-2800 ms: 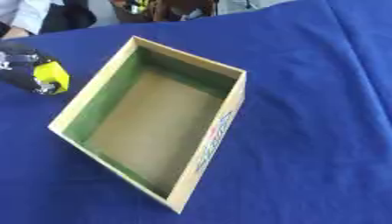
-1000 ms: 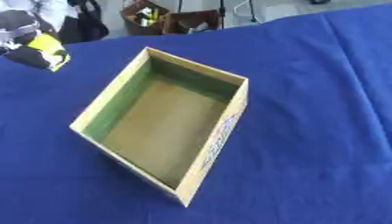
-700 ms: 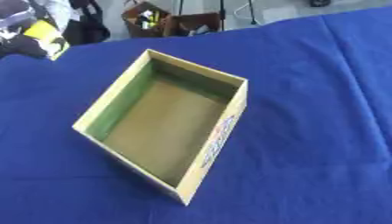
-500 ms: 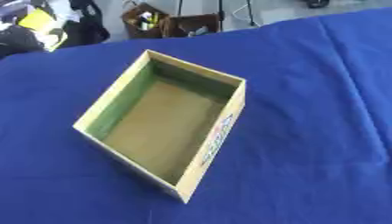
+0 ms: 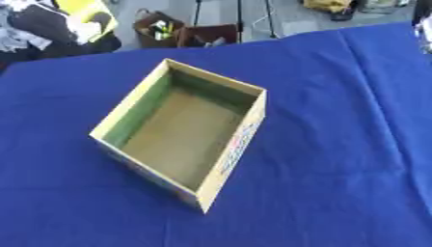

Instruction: Pick up objects on the table and place them in the box.

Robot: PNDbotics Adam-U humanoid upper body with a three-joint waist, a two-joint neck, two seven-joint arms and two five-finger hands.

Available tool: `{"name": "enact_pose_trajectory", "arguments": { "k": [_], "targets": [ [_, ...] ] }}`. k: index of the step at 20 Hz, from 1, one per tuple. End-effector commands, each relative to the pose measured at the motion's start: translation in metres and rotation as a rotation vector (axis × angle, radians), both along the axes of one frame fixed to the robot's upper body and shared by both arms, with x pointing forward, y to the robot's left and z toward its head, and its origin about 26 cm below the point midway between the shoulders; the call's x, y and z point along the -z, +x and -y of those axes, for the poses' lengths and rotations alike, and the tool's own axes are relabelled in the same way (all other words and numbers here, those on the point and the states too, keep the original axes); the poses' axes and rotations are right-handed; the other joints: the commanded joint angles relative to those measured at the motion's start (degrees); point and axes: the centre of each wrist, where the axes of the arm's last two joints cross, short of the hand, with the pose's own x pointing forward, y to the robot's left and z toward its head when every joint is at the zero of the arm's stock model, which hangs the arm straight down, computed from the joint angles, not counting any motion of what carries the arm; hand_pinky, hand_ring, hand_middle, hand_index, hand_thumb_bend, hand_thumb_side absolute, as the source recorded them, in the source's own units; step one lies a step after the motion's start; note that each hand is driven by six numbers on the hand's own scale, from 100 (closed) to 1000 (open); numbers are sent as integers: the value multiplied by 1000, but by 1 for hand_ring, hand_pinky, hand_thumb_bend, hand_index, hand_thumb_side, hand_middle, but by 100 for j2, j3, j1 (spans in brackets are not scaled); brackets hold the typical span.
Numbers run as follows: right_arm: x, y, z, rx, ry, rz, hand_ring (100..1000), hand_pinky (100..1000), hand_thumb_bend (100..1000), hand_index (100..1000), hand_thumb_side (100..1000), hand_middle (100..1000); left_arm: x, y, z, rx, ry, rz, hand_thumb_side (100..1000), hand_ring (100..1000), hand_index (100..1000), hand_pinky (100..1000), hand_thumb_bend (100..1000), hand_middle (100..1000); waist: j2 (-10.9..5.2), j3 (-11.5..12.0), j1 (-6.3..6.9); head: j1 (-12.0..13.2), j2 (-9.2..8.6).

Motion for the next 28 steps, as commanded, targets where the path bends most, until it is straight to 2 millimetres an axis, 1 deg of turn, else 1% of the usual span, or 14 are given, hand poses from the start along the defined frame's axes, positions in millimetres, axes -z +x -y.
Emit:
{"name": "enact_pose_trajectory", "arguments": {
  "k": [1,2,3,4,5,9,16,21,23,25,26,27,28],
  "targets": [
    [-11,-3,-5,-29,2,27,809,724,100,793,809,793,-4,-1,16,51,-17,-14,370,344,618,242,100,421,-182,15,-65,-16,62],
    [-13,-3,-7,-39,8,32,810,725,100,796,854,796,-1,2,20,62,-22,-32,370,346,617,241,100,422,-206,18,-71,-21,70],
    [-15,-3,-10,-50,12,39,810,725,100,798,811,796,3,5,25,70,-26,-50,370,345,616,241,100,422,-226,19,-75,-30,79],
    [-18,-3,-12,-63,18,48,810,724,100,798,842,796,7,8,30,79,-31,-72,371,343,615,239,100,421,-242,17,-80,-41,91],
    [-20,-2,-15,-76,23,55,809,724,100,798,809,795,12,12,34,88,-37,-95,371,343,614,238,100,420,-254,16,-84,-56,100],
    [-27,-2,-21,-112,32,76,804,723,100,797,809,795,27,24,47,107,-34,-156,372,348,612,245,100,426,-270,-3,-87,-120,111],
    [-33,-3,-25,-131,41,102,802,723,100,797,806,794,51,38,58,122,-10,-250,380,363,622,262,100,439,-241,-54,-67,-158,93],
    [-38,-3,-28,-153,46,127,801,722,100,797,804,794,70,50,64,123,19,-322,430,406,652,319,100,481,-214,-103,-60,-206,118],
    [-40,-3,-29,-160,45,134,801,722,100,796,803,794,76,54,66,127,33,-348,507,446,679,374,100,516,-201,-119,-62,-232,127],
    [-41,-4,-29,-164,47,141,801,722,100,796,803,794,82,57,66,135,44,-377,574,467,696,406,100,537,-191,-134,-63,-239,125],
    [-42,-4,-29,-166,48,143,801,722,100,796,803,794,83,59,66,138,49,-387,591,475,704,419,100,546,-188,-140,-63,-240,124],
    [-42,-4,-30,-167,50,146,801,722,100,796,801,794,85,60,66,140,55,-399,680,511,742,458,100,582,-183,-150,-63,-239,123],
    [-43,-4,-30,-169,52,149,801,722,100,796,801,794,87,62,65,142,59,-411,732,548,772,488,100,604,-179,-161,-63,-238,124]
  ]
}}
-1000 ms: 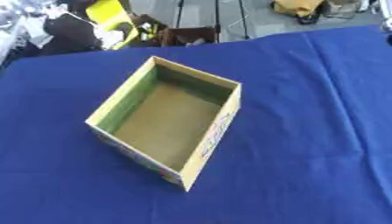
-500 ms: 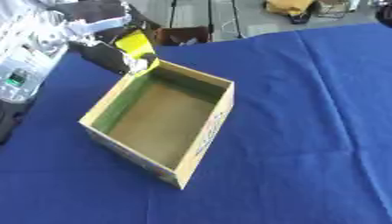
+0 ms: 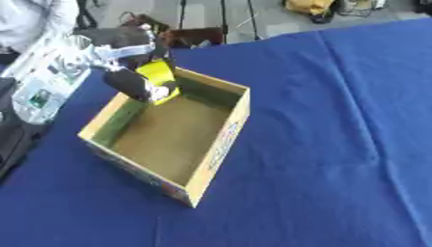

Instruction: Pick up objects on the table and place them in the box.

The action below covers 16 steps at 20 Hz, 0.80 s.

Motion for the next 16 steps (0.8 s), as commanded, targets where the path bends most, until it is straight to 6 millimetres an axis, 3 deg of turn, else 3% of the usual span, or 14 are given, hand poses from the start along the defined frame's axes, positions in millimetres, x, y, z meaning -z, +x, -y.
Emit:
{"name": "enact_pose_trajectory", "arguments": {
  "k": [1,5,8,9,11,16],
  "targets": [
    [-10,-6,-1,-13,-5,41,800,722,100,796,800,793,-5,3,-4,9,6,-8,776,565,780,501,100,612,-94,-16,-44,-14,30],
    [-11,-6,-1,-16,6,52,800,722,100,796,800,794,1,9,-6,2,-8,-41,848,628,822,549,100,653,-84,-36,-45,-10,26],
    [-11,-6,-1,-18,10,54,800,722,100,795,800,793,5,11,-6,13,-3,-66,961,785,918,678,100,758,-78,-44,-43,-12,29],
    [-11,-6,-1,-18,11,55,800,721,100,795,799,793,6,11,-5,22,8,-73,1000,835,958,741,157,803,-76,-46,-42,-10,30],
    [-11,-6,-1,-18,13,55,800,721,100,795,801,793,6,10,-4,37,36,-86,1000,893,1000,823,228,865,-73,-51,-41,-9,33],
    [-10,-6,-1,-19,14,52,799,721,100,795,802,793,-7,4,-4,29,70,-22,1000,914,1000,864,170,884,-75,-41,-54,-11,47]
  ]
}}
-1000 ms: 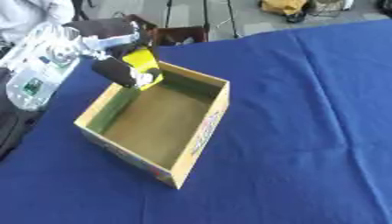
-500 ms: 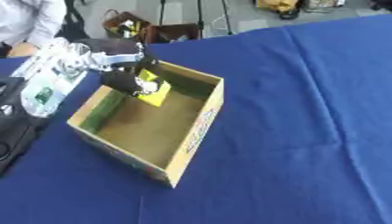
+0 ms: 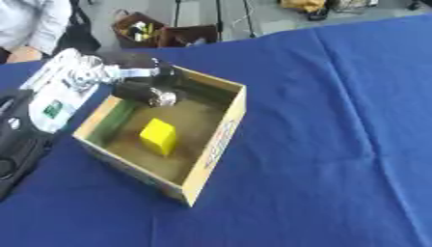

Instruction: Pick up objects on the table and place them in the box.

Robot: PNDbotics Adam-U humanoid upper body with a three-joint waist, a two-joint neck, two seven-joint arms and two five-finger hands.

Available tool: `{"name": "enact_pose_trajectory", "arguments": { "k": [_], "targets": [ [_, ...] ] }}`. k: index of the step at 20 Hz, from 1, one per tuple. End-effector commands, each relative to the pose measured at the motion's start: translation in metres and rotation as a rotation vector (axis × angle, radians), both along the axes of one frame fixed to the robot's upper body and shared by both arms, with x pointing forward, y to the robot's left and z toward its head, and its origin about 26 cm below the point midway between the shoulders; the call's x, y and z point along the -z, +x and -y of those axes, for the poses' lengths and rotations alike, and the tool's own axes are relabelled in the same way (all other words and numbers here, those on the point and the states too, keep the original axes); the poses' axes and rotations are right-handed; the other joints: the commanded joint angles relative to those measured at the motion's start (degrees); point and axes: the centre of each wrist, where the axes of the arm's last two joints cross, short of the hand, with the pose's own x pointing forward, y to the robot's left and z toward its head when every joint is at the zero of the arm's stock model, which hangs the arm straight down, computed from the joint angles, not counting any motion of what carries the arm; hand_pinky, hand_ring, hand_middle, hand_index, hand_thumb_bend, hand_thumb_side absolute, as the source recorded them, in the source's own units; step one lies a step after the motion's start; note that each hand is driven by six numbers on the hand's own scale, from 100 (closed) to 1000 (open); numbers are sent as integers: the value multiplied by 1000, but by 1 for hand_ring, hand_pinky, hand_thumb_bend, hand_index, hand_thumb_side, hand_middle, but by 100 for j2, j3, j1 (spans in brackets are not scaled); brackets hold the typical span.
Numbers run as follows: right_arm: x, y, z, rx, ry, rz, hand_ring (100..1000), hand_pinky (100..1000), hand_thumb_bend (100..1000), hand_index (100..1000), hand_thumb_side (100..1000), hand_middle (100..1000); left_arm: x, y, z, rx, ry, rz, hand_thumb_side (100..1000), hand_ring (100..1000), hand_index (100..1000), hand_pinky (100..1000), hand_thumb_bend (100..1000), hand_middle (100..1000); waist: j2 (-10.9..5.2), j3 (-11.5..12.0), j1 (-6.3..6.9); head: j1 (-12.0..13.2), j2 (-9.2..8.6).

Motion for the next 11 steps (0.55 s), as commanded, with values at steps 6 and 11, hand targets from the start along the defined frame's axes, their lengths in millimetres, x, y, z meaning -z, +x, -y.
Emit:
{"name": "enact_pose_trajectory", "arguments": {
  "k": [6,11],
  "targets": [
    [-8,-6,3,1,7,38,797,719,100,794,803,791,-66,-37,-11,4,-156,386,1000,881,992,830,100,846,-143,68,-88,-4,98],
    [-7,-6,6,4,34,70,798,718,100,800,811,796,-98,-80,-39,4,-458,649,1000,823,968,783,100,797,-200,194,-122,-50,208]
  ]
}}
